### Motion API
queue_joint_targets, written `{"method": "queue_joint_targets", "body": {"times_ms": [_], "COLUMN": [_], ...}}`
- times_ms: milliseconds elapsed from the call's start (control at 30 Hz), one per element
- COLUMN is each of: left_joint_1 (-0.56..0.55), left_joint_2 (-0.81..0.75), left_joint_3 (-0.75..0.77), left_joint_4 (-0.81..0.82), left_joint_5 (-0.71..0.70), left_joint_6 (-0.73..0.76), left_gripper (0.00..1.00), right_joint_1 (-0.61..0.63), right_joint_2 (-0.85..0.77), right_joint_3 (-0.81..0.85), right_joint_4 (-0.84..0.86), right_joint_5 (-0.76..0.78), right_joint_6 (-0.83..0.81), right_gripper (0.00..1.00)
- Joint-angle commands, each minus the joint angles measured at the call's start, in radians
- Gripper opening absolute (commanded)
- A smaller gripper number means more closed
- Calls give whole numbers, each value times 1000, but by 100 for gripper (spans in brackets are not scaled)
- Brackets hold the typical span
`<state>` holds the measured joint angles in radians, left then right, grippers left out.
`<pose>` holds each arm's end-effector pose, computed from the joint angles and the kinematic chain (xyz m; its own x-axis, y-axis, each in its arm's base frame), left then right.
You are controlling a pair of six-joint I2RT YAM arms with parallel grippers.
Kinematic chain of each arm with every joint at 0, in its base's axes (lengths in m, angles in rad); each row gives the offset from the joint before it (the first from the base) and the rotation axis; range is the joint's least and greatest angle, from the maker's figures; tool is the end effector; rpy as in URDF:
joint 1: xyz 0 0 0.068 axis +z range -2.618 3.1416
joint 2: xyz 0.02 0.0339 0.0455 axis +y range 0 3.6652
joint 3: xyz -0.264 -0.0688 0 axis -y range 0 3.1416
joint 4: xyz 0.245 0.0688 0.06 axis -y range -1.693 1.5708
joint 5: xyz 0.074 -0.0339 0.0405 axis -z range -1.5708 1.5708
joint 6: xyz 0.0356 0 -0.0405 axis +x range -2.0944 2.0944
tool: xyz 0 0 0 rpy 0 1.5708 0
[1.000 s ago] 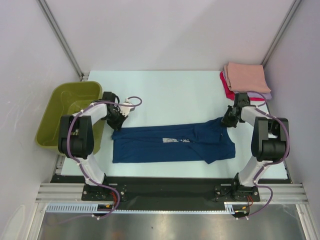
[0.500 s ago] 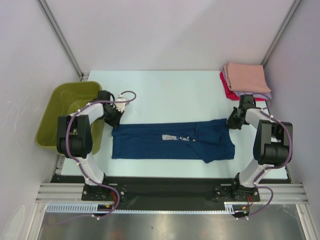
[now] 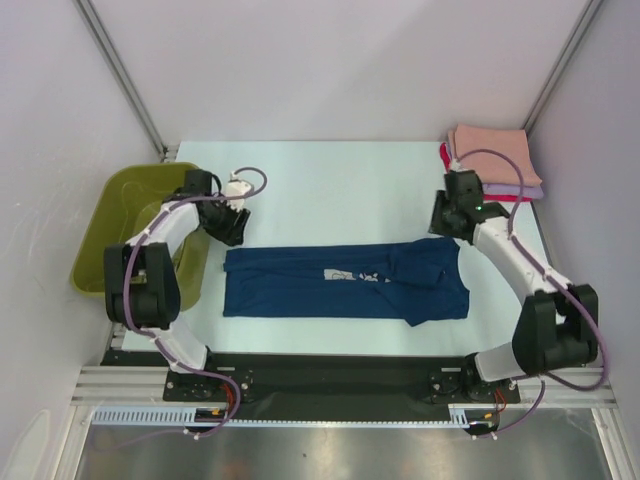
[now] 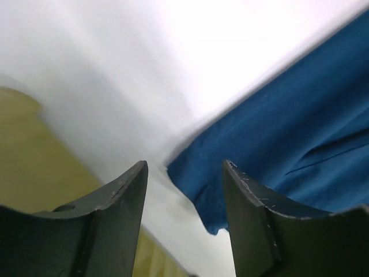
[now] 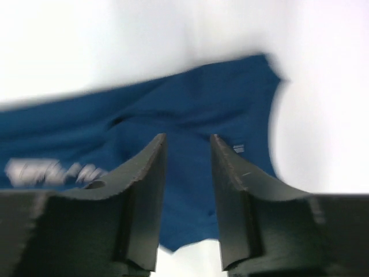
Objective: Fold and stack the t-shirts
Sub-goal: Fold the tshirt
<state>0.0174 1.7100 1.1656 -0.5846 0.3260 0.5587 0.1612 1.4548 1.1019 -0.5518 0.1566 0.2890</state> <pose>0.3435 -0.0054 0.2020 -0.7026 0.4900 -0.5160 0.5812 0.8135 -0.0188 0.3044 0.0439 0.2615 -0.7619 0.1613 -0.6272 0.1604 0.9853 0.0586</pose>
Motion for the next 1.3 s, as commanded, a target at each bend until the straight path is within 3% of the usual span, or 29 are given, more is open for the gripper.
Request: {"method": "queue_joint_targets", "body": {"times_ms": [0, 100, 167, 233, 400, 533, 733, 933, 1033, 1067, 1167, 1267], "left_joint_1": [7, 7, 7, 4, -10, -10, -10, -46, -62, -65, -71, -71], "left_joint_2": [-108, -153, -191, -214, -245, -259, -208, -161, -158, -162, -162, -162], "left_joint_3": [74, 63, 28, -30, -164, -214, -234, -248, -244, -242, -245, -251], "left_joint_4": [-12, -66, -124, -177, -131, -43, 22, 49, 32, 20, -29, -49], "left_joint_5": [87, 139, 166, 147, -28, -77, -119, -113, -75, -59, -27, -34], "left_joint_6": [23, 75, 150, 238, 333, 317, 313, 305, 299, 302, 328, 360], "left_gripper": [59, 54, 45, 42, 49, 55, 54, 54, 45, 38, 31, 33], "right_joint_1": [147, 317, 397, 428, 495, 514, 525, 525, 525, 525, 526, 525], "right_joint_2": [-85, -71, -8, 73, 222, 306, 372, 417, 395, 388, 346, 323], "right_joint_3": [-5, -28, -5, 19, 79, 116, 148, 144, 150, 151, 151, 147], "right_joint_4": [-22, -5, -26, -51, -53, -42, -28, -45, -60, -63, -77, -89], "right_joint_5": [-28, -62, -49, -60, -57, -35, -8, 43, 61, 63, 64, 73], "right_joint_6": [-135, -263, -312, -330, -398, -418, -416, -422, -421, -421, -425, -433], "right_gripper": [39, 38, 38, 34, 34, 37, 39, 23, 0, 0, 0, 0]}}
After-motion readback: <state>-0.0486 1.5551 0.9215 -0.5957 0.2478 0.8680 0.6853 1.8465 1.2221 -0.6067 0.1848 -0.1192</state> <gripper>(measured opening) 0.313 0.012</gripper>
